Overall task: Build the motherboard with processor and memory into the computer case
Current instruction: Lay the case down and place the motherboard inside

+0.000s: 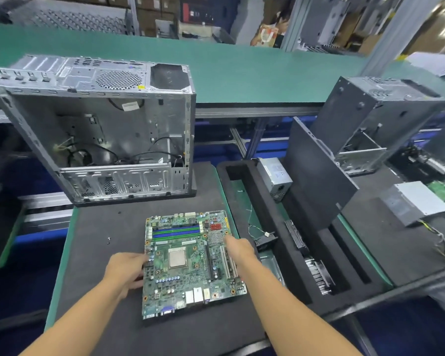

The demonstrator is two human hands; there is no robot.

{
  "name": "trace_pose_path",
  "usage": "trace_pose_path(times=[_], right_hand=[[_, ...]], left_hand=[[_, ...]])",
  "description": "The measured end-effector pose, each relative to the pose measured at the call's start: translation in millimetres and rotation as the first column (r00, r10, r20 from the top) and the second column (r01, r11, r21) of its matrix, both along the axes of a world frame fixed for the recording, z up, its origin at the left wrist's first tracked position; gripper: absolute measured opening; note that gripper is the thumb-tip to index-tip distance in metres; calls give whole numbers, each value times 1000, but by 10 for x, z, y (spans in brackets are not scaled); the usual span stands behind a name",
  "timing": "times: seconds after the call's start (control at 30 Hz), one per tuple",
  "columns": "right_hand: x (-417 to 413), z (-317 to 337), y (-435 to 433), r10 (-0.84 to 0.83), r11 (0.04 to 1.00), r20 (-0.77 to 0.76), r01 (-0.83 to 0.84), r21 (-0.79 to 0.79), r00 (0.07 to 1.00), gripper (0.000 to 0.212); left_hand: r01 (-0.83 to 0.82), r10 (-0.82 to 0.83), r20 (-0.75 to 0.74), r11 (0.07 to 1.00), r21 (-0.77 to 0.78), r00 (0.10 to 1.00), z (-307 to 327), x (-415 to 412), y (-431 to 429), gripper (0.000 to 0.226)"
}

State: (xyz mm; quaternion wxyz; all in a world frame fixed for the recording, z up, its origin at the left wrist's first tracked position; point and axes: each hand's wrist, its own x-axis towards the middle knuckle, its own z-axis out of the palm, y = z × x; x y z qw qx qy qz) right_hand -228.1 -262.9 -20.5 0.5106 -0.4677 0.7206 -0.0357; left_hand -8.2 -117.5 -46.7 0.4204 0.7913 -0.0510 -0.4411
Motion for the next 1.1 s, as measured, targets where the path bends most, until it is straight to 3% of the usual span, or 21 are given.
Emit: trace_pose_path(times=[0.3,0.63,0.77,0.87,1.1], right_hand=[[-1104,51,-955,-116,990,-86,109,-86,990,77],[-1396,2,-1688,-53,991,-155,33,-130,987,66],[-1430,-53,-1767,-61,993,-128,47,-105,990,69],[-1471,-130,-1765,-68,995,-123,59,-76,990,68],[-1495,-215,-1778,-83,994,-109,75,-74,991,68]], left_hand=[[111,-117,-120,992,-55,986,21,-997,-1203,11],[66,-69,-186,998,-23,980,-176,-1488,-1647,16],[126,-125,-106,992,10,987,-218,-1554,-1713,13],[250,-252,41,967,42,967,-237,-1591,-1712,20],[515,-584,255,806,291,770,-137,-1602,-1774,35]])
